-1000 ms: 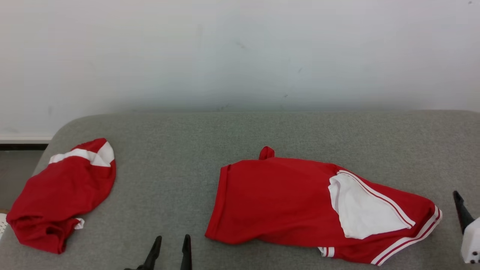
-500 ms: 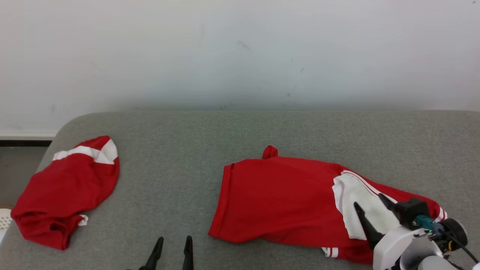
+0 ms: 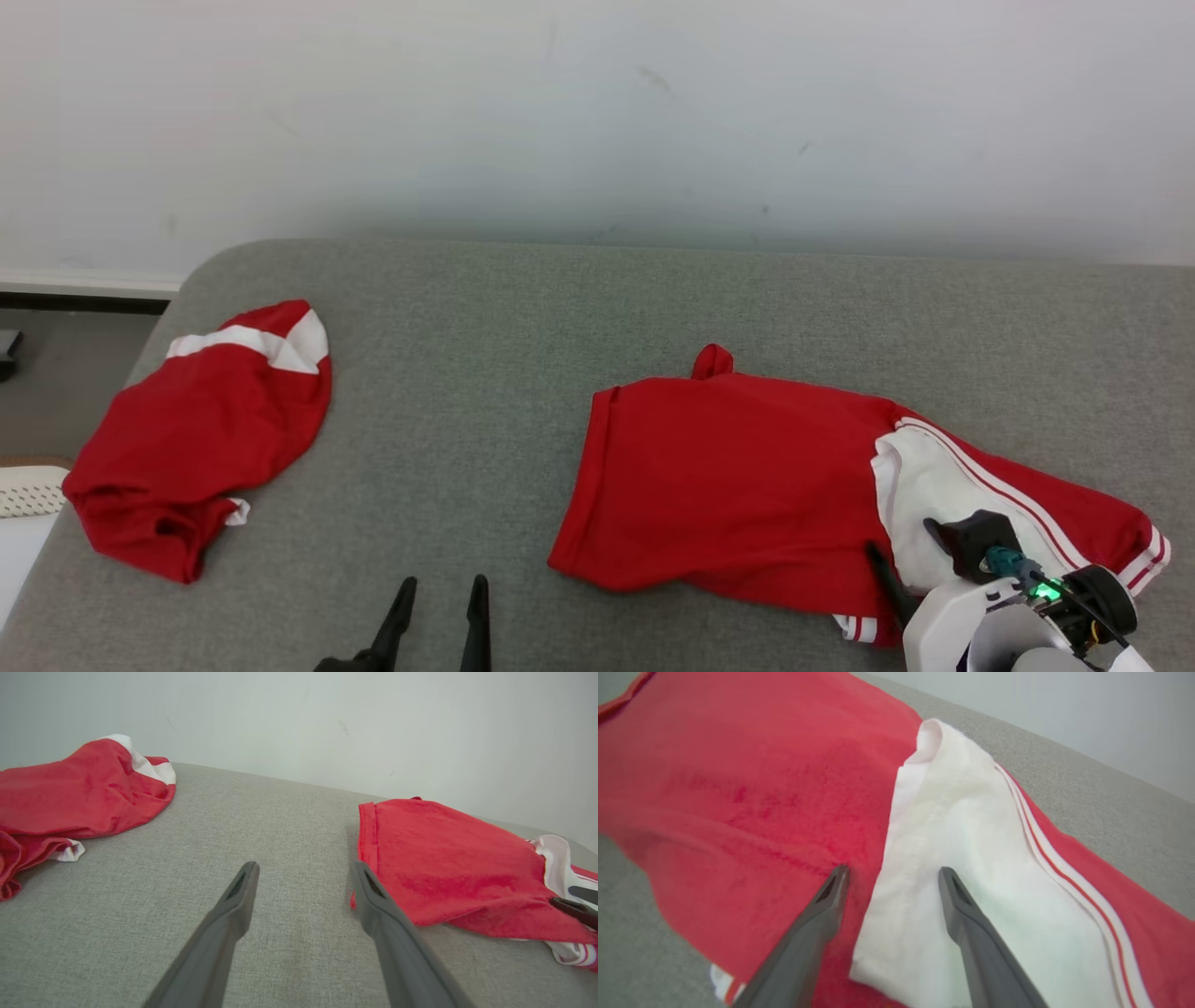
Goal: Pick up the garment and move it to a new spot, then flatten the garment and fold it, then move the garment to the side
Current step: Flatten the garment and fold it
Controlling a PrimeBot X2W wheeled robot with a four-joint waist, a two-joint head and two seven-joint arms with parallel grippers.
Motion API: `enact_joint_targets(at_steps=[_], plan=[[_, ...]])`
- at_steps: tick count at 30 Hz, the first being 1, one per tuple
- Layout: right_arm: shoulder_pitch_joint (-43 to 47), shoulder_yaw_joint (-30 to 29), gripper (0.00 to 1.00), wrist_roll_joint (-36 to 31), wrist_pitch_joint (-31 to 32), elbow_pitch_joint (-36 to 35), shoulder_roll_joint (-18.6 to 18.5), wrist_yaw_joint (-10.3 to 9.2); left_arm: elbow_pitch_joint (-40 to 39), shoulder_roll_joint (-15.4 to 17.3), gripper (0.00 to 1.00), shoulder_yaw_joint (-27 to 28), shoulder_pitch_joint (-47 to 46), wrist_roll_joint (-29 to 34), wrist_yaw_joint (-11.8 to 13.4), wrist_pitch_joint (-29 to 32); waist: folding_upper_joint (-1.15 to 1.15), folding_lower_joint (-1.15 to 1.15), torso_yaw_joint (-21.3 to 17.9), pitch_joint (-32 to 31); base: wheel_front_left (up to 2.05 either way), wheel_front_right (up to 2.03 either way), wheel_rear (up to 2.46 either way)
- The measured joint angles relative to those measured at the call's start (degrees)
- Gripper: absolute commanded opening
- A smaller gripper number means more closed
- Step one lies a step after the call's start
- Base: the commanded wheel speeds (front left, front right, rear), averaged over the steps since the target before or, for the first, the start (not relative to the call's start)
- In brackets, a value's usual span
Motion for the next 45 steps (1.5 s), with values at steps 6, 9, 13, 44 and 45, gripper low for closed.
enact_joint_targets(at_steps=[6,9,13,44,45], plan=[[-1.1,-3.8,1.0,-3.5,-0.1,2.6,1.2,0.0,0.0,0.0,1.0,0.3,-0.3,0.0,0.2,0.0,0.0,0.0,0.2,0.6,0.0,0.0,0.0],[-1.3,-4.5,1.0,-4.3,0.4,3.4,1.4,0.0,0.1,0.0,1.0,0.4,-0.3,0.0,0.2,0.0,0.0,0.0,0.1,0.7,0.0,0.0,0.0],[-1.7,-5.1,0.18,-5.4,0.1,3.8,1.7,0.0,0.2,0.0,1.0,0.3,-0.7,0.0,0.2,0.0,0.0,0.0,-0.1,1.0,0.0,0.0,0.0],[16.9,-5.3,0.0,12.8,16.7,-41.2,-16.0,0.0,-0.5,0.0,1.0,2.4,1.7,-0.9,1.1,0.0,0.0,0.0,-8.7,-2.7,0.0,0.0,0.0],[19.3,-5.5,0.0,13.5,18.0,-42.8,-16.7,0.0,-0.5,0.0,1.0,2.6,1.7,-0.9,1.1,0.0,0.0,0.0,-9.0,-2.7,0.0,0.0,0.0]])
